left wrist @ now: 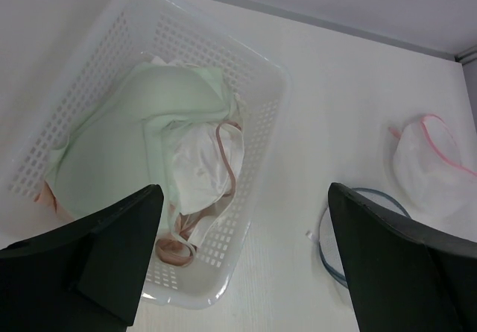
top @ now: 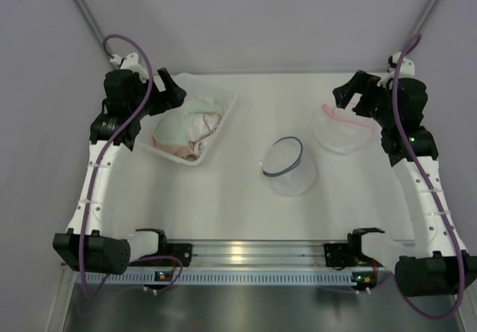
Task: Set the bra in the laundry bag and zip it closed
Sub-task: Open the laundry bag at the center of the board.
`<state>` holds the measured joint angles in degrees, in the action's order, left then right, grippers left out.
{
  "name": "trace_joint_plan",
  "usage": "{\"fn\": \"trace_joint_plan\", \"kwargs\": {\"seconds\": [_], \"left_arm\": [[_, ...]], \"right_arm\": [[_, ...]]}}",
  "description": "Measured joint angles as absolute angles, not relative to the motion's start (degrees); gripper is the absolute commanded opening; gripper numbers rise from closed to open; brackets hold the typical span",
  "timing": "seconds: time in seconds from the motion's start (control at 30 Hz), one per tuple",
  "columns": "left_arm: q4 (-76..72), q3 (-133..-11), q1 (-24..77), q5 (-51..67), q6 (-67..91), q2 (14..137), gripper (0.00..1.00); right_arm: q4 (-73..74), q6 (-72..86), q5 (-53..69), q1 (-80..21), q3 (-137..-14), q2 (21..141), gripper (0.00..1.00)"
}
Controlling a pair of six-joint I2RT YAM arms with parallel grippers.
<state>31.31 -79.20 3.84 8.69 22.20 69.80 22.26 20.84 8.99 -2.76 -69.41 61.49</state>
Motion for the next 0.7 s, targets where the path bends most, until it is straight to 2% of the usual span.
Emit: {"fn": "trace_joint_plan", "kwargs": {"seconds": [0.23,0.37,0.5,0.7], "left_arm": [[30.7,-77.8,6.2,12.9,21.4,70.0,0.98],[29.5,-78.7,22.7,4.4,20.2,73.6,0.98],[25.7,-80.2,40.1,1.0,19.5,82.1,0.97],[25.2,-85.7,51.9,-5.7,16.1,96.3,0.96]], "right_arm": [[23.4,21.2,4.9,-2.1,-65.0,58.9,0.99],[25.8,22.7,4.4,5.2,-60.9,56.2,0.99],[29.8,22.6,4.8,13.8,-57.7,51.1,0.99],[32.7,22.1,7.9,14.8,-50.5,41.6,0.99]]}}
